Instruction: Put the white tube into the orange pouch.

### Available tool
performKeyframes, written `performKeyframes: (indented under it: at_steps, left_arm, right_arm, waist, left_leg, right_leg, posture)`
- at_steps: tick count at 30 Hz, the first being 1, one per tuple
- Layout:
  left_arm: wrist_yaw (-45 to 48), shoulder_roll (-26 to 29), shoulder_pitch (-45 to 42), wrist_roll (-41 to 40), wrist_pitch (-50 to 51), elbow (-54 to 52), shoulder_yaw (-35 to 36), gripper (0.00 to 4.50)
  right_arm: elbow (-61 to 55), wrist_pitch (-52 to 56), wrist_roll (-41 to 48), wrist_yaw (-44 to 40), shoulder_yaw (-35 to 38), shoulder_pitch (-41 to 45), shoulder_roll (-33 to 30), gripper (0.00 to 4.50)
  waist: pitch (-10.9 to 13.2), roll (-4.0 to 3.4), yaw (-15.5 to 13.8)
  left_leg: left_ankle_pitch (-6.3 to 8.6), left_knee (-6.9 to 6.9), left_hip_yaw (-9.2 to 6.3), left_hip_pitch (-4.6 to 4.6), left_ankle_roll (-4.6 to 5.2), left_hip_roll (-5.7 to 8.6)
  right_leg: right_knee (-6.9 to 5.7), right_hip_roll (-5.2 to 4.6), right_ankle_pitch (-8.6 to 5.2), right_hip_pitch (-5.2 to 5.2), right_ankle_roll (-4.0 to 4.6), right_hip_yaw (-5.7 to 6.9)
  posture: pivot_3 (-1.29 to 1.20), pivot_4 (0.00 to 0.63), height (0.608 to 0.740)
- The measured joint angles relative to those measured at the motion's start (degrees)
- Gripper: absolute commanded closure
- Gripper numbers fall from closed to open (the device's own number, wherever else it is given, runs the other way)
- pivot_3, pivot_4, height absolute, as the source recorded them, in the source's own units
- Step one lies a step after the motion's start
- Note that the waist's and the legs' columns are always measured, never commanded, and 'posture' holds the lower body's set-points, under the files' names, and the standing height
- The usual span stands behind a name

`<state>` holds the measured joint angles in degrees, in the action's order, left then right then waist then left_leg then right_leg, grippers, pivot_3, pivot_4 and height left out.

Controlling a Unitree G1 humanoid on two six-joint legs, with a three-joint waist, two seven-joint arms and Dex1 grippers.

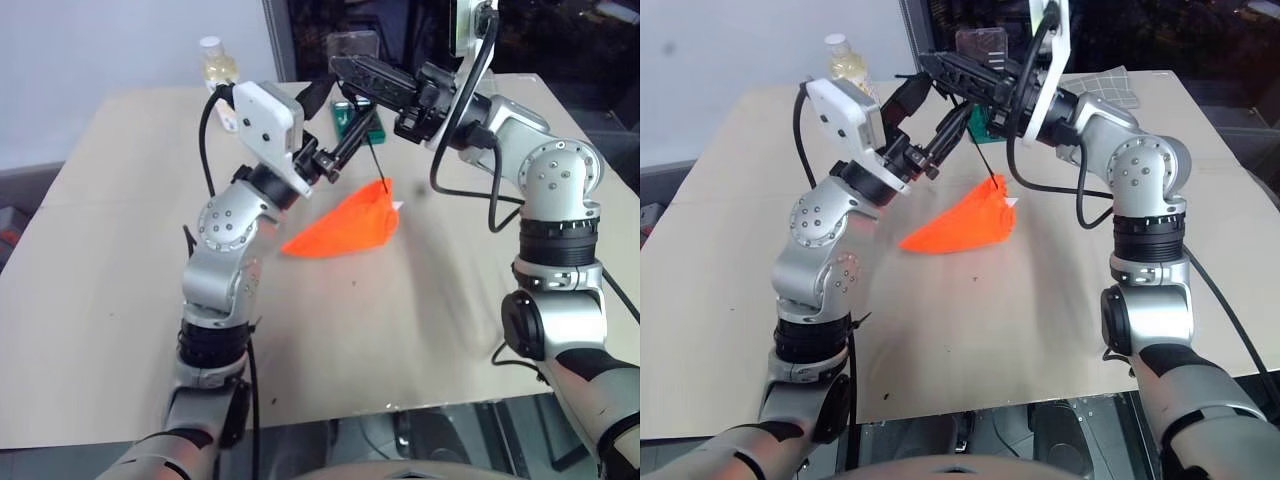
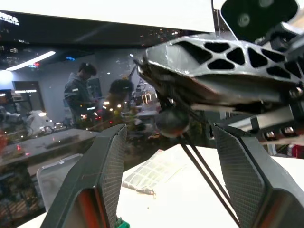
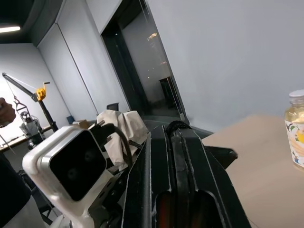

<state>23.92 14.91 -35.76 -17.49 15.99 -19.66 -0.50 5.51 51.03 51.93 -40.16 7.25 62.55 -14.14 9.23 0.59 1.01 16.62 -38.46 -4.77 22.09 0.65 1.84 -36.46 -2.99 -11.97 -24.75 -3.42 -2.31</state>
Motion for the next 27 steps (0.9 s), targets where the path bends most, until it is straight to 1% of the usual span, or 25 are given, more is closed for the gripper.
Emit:
performKeyframes:
  at_steps: [3,4,5,6,7,9,21,27]
  left_arm:
    - [0.00,-0.04,-0.11,0.00,-0.02,0.11,0.00,1.53]
    - [0.03,-0.03,-0.21,0.02,-0.05,0.24,0.00,2.04]
    - [0.03,-0.03,-0.42,0.02,-0.05,0.46,0.00,2.32]
    - [0.03,-0.03,-0.83,0.02,-0.06,0.82,0.00,2.88]
    - [0.03,-0.03,-1.37,0.01,-0.07,1.16,0.01,3.21]
    - [0.04,-0.06,-2.18,-0.03,-0.07,1.62,0.03,4.24]
    - [-0.26,-0.15,-1.83,0.11,0.04,2.15,0.01,4.28]
    - [2.24,0.22,3.89,-0.74,2.29,2.95,-1.50,4.28]
  right_arm:
    - [0.00,0.00,0.00,-0.21,0.00,0.00,-0.06,4.50]
    - [-0.01,0.00,0.00,-0.31,0.00,-0.01,-0.09,4.50]
    - [-0.01,0.00,0.00,-0.35,0.00,-0.01,-0.12,4.50]
    - [-0.02,0.00,0.00,-0.39,0.00,-0.01,-0.13,4.50]
    - [-0.02,0.00,0.00,-0.44,0.00,-0.03,-0.13,4.50]
    - [-0.14,-0.03,0.02,-0.54,0.04,-0.06,-0.15,4.50]
    - [-0.14,0.01,-0.14,-0.39,0.03,-0.39,-0.16,4.50]
    - [0.29,-0.22,-0.43,1.12,0.75,0.10,-0.07,4.50]
  waist:
    - [0.00,0.00,-0.01]
    - [0.00,0.00,-0.01]
    - [0.00,0.00,-0.01]
    - [0.00,0.00,-0.01]
    - [0.00,0.00,-0.03]
    - [0.00,0.00,-0.04]
    - [0.00,0.00,-0.02]
    - [0.00,0.00,0.01]
  left_leg:
    - [0.00,0.00,0.00,0.00,0.00,0.00]
    - [0.00,0.00,0.00,0.00,0.00,0.00]
    - [0.00,0.00,0.00,0.00,0.00,0.00]
    - [0.00,-0.01,0.00,0.00,-0.01,0.00]
    - [0.00,-0.01,0.00,0.00,-0.01,0.00]
    - [0.00,-0.02,0.01,0.00,-0.01,0.01]
    - [0.00,-0.01,0.01,-0.01,-0.01,0.01]
    - [0.00,-0.01,0.03,-0.01,-0.01,0.01]
  right_leg:
    - [0.00,0.00,0.00,0.00,0.00,0.00]
    - [0.00,0.00,0.00,0.00,0.00,0.00]
    - [0.01,0.00,0.00,0.00,0.00,0.00]
    - [0.02,0.00,0.00,0.00,0.00,0.00]
    - [0.03,0.00,0.00,0.00,0.00,0.00]
    - [0.02,-0.01,0.00,0.00,0.00,-0.01]
    - [-0.01,-0.01,0.00,0.00,0.00,-0.02]
    - [-0.09,0.00,0.00,-0.01,0.00,-0.04]
  posture:
    - [0.00,0.150,0.740]
    - [0.00,0.150,0.740]
    - [0.00,0.150,0.740]
    - [0.00,0.150,0.740]
    - [0.00,0.150,0.740]
    - [0.00,0.150,0.740]
    - [0.00,0.150,0.740]
    - [0.00,0.150,0.740]
